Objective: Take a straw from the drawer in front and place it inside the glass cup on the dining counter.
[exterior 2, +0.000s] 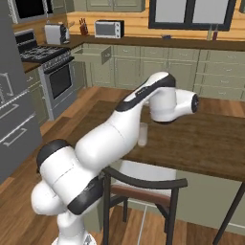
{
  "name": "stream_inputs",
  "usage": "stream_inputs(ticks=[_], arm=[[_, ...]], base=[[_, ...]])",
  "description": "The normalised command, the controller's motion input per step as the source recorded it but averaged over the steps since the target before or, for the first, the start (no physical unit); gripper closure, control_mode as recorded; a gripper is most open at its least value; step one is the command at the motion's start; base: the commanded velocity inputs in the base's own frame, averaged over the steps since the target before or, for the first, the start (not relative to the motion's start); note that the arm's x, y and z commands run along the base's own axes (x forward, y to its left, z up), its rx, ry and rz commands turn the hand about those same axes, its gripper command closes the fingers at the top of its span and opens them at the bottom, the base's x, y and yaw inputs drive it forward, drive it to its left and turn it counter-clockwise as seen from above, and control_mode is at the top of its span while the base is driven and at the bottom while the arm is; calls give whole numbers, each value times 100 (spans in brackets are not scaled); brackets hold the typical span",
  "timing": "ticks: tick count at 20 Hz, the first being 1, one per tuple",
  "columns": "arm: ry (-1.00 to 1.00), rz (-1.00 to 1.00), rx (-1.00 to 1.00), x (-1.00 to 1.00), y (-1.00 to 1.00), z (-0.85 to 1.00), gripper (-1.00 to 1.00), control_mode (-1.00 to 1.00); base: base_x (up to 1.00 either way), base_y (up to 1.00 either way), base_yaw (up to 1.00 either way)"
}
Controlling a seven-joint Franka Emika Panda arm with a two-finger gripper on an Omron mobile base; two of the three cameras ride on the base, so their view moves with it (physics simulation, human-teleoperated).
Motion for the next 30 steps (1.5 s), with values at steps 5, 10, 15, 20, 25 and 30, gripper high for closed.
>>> stream_inputs(ticks=[5, 10, 15, 20, 25, 30], arm=[[-4, 25, 2, 18, 32, 0, 100, -100], [0, 10, 0, 8, 28, -3, 100, -100], [0, 2, 0, 6, 26, -16, 100, -100], [0, 1, 0, 13, 14, -17, 100, -100], [0, 0, 0, 27, 18, -27, 100, -100], [0, 0, 0, 14, 12, -24, 100, -100]], base=[[0, 0, 0], [0, 0, 0], [0, 0, 0], [0, 0, 0], [0, 0, 0], [0, 0, 0]])
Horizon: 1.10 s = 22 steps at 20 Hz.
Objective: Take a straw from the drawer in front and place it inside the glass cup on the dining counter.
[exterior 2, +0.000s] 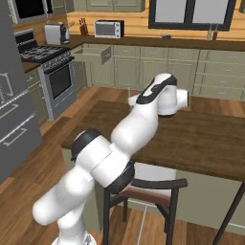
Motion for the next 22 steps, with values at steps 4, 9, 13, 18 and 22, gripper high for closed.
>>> stream_inputs(ticks=[4, 9, 13, 18, 22], arm=[[-8, 0, 0, 0, -3, -1, 100, -100], [-4, 0, 0, 3, -3, 0, 100, -100], [-1, 0, 0, 5, 0, -1, 100, -100], [-1, 0, 0, 0, 0, 0, 100, -100], [0, -1, 0, -4, 0, -5, 100, -100]], base=[[0, 0, 0], [0, 0, 0], [0, 0, 0], [0, 0, 0], [0, 0, 0]])
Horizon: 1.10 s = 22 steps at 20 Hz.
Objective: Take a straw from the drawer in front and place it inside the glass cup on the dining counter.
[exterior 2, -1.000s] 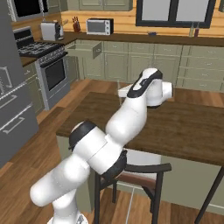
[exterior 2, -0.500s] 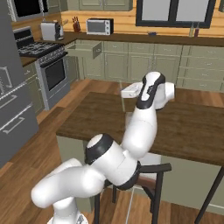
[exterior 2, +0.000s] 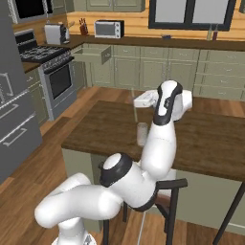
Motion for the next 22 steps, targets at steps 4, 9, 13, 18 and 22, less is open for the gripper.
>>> stream_inputs(ticks=[4, 9, 13, 18, 22], arm=[[0, -2, 0, -18, 0, -12, 100, -100], [0, -4, 0, -21, 0, -20, 100, -100], [0, -2, 0, 0, 2, -19, 100, -100], [0, 0, 0, 10, 11, -14, 100, -100], [0, 0, 0, 35, 3, -12, 100, -100]], base=[[0, 0, 0], [0, 0, 0], [0, 0, 0], [0, 0, 0], [0, 0, 0]])
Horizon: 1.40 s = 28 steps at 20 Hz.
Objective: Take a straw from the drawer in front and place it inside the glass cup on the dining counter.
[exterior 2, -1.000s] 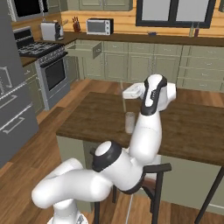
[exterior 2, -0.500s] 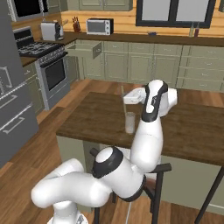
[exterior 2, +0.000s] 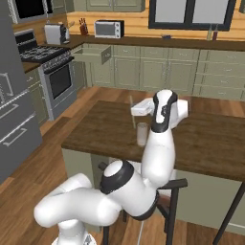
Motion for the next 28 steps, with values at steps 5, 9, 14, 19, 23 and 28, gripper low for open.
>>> stream_inputs(ticks=[5, 9, 14, 19, 23, 28], arm=[[0, 0, 0, 40, 0, -4, 100, -100], [0, 0, 0, 24, -1, -2, 100, -100], [0, 0, 0, 9, -17, -1, 100, -100], [0, 0, 0, 18, -17, -5, 100, -100], [0, 0, 0, 24, 0, -15, 100, -100], [0, 0, 0, 14, 0, -29, 100, -100]], base=[[0, 0, 0], [0, 0, 0], [0, 0, 0], [0, 0, 0], [0, 0, 0], [0, 0, 0]])
